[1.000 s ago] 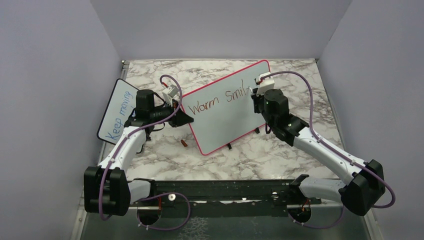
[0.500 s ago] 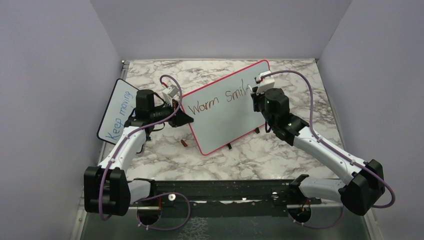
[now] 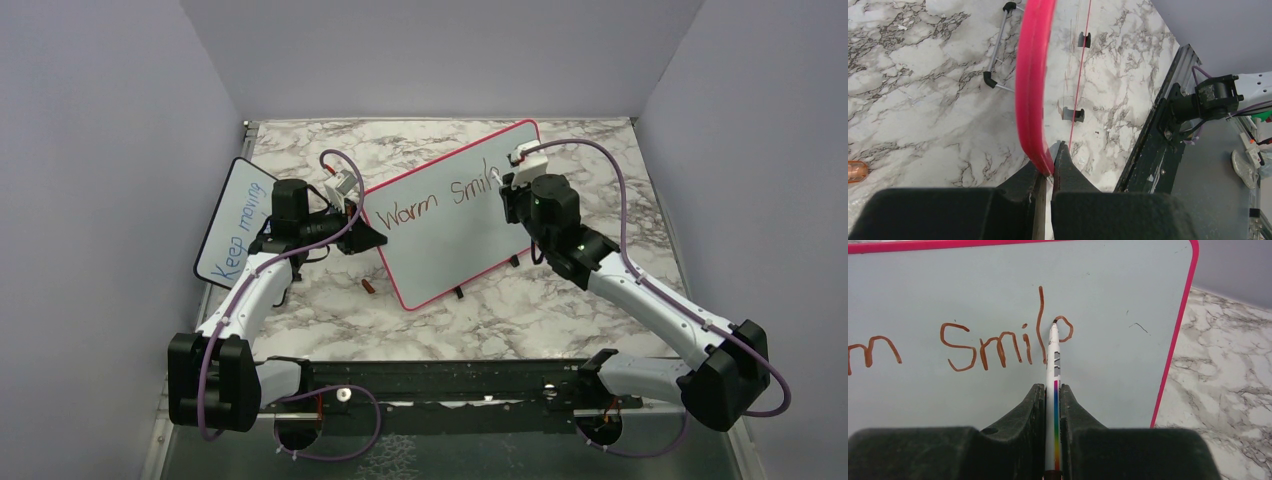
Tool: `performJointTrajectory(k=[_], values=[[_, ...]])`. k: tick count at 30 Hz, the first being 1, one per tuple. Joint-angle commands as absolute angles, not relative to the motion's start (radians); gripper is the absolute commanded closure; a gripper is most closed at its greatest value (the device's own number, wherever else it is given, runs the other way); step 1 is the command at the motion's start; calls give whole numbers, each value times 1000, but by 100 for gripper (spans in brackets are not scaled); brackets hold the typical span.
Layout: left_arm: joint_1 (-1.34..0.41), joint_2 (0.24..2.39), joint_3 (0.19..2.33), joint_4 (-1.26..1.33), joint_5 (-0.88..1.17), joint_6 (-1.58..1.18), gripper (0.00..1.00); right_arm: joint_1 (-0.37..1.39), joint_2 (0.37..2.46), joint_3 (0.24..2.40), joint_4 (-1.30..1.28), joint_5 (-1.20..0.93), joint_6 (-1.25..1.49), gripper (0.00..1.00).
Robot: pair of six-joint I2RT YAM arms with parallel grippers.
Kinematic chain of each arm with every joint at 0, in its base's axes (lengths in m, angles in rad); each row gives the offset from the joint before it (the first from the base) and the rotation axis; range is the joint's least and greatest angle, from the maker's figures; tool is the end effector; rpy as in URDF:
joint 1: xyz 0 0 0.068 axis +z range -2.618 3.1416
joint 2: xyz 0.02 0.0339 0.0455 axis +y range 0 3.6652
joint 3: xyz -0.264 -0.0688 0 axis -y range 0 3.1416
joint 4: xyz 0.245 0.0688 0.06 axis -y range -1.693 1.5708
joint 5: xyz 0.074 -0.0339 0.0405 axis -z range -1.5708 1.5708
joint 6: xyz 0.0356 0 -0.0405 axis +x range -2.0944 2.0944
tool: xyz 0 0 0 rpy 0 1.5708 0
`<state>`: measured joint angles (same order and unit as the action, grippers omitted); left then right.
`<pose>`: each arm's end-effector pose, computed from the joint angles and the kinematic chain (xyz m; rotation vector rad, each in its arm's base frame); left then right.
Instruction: Write a sentence on the whiteboard
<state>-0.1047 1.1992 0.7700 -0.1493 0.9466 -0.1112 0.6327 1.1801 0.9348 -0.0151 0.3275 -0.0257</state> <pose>0.2469 -0.0550 0.2602 0.5481 2.0024 -1.1353 0.2292 0.1538 0.3286 -0.3666 1.7817 0.1299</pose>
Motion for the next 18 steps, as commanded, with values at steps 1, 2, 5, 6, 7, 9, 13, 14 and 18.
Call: performJointTrajectory(k=[1,2,5,6,7,9,13,14,18], values=[[-98,1211,756,-202,843,-14,100,627,1192,961,-87,278,-9,100],[-97,1211,756,-202,842,-14,100,627,1190,958,-94,277,-6,100],[-97,1211,756,-203,842,-14,100,627,1182,945,-108,278,-3,100],[-98,1210,755,-202,842,-14,100,627,1180,944,-113,278,-3,100],[-98,1210,756,-202,842,-14,100,627,1180,941,-120,279,-3,100],[-98,1212,756,-202,842,-14,100,626,1179,936,-130,282,-3,100],[-98,1213,756,-202,842,-14,100,627,1172,925,-138,281,-3,99],[-97,1212,756,-202,842,-14,100,627,1172,924,-141,278,-3,99],[-97,1213,756,-202,842,-14,100,626,1172,923,-151,283,-3,99]])
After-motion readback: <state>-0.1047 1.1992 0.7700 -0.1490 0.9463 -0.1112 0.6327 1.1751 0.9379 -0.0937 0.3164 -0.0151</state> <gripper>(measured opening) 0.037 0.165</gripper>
